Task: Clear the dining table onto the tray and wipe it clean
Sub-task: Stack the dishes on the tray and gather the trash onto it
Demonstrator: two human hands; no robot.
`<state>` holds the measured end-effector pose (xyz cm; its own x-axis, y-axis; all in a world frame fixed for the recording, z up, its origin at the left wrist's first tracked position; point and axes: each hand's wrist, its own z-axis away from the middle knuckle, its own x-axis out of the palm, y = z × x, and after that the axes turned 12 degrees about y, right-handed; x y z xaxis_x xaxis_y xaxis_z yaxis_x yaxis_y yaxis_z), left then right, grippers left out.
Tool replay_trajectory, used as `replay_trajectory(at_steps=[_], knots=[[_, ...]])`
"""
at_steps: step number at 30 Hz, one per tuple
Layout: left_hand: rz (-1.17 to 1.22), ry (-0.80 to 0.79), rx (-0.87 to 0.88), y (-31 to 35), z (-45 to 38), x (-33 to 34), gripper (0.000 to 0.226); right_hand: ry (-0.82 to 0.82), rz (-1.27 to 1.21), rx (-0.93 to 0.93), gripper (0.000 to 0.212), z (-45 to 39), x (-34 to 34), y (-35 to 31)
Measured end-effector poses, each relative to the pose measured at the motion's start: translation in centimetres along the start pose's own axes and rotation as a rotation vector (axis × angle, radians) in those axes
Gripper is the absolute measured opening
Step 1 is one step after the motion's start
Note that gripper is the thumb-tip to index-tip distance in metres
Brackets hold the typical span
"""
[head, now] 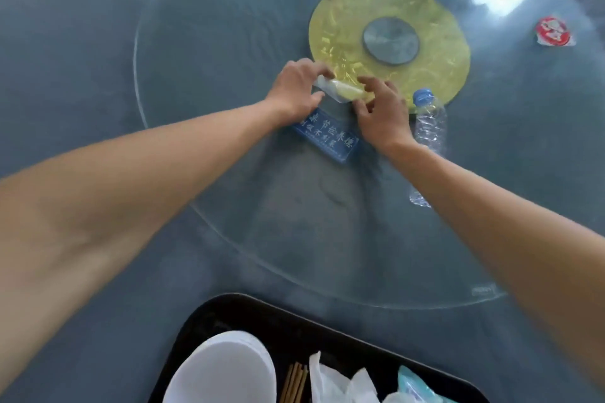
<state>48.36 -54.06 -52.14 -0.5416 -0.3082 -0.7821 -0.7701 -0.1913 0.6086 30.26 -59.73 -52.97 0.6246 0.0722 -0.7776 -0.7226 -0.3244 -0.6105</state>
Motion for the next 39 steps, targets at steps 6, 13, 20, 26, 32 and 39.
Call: replay_trajectory(at_steps=[6,13,20,26,32,39], knots=[[0.257,0.063,-0.127,-0.8,1.4,0.3,0.008,0.119,-0.023,-0.049,0.022,0.5,0.6,1.6],[0.337,0.070,-0.137,2.2,5.6,-3.4,0.004,0.158,-0.089,-0.119,0.020,4.3,-3.7,-0.4],[0.415,-0.002,-0.159,8.9,15.0,-8.3,0.009,0.220,-0.144,-0.135,0.017,14.6,-11.9,-1.8],[0.447,-0.221,-0.157,13.0,28.9,-7.6,0.009,0.190,-0.201,-0.088,0.014,29.0,-18.6,0.8],[0.340,-0.374,-0.080,15.3,41.5,-4.2,0.007,0.093,-0.108,-0.027,0.019,43.2,-21.2,5.3],[0.120,-0.410,0.085,15.6,46.8,-1.0,0.006,0.042,0.066,-0.024,0.016,48.9,-20.7,7.6]])
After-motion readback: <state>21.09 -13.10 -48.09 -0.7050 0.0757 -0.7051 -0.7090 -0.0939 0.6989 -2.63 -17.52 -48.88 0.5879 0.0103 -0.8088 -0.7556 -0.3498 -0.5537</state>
